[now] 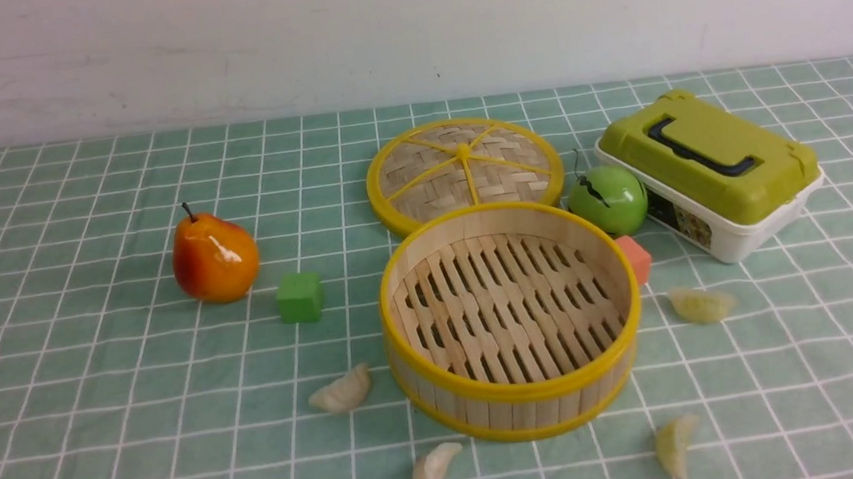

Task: Put the dumplings into the steamer on the table with the blue tablecloth.
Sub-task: 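Reach for and grasp a dumpling on the table with the left gripper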

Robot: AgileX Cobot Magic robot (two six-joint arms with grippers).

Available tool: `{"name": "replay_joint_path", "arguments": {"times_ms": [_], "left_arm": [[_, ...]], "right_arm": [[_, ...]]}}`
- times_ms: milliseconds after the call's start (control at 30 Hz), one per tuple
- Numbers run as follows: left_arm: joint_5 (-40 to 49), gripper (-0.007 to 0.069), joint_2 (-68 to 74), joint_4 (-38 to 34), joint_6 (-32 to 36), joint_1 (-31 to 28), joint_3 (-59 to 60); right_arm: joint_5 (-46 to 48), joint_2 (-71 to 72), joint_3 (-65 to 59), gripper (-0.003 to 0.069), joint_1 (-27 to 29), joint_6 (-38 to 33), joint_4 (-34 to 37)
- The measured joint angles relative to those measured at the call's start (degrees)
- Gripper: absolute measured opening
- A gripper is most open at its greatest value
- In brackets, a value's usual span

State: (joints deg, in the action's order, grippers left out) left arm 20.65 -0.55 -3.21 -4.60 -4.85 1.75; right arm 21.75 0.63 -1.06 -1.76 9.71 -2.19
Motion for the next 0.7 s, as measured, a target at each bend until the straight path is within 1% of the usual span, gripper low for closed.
{"name": "replay_joint_path", "arguments": {"times_ms": [167, 633, 667, 700], "left_arm": [[0.0, 0.0237, 0.0, 0.0, 0.0, 0.0, 0.0], [-0.1, 0.0237, 0.0, -0.2, 0.0, 0.0, 0.0], [-0.4, 0.0237, 0.0, -0.8, -0.3, 0.0, 0.0], [-1.5, 0.0237, 0.0, -3.4, -1.4, 0.0, 0.0]], "right_arm": [[0.0, 0.0, 0.0, 0.0239, 0.0, 0.0, -1.1], [0.0, 0.0, 0.0, 0.0240, 0.0, 0.1, -1.1], [0.0, 0.0, 0.0, 0.0240, 0.0, 0.1, -0.8], [-0.1, 0.0, 0.0, 0.0240, 0.0, 0.1, 1.3]]}}
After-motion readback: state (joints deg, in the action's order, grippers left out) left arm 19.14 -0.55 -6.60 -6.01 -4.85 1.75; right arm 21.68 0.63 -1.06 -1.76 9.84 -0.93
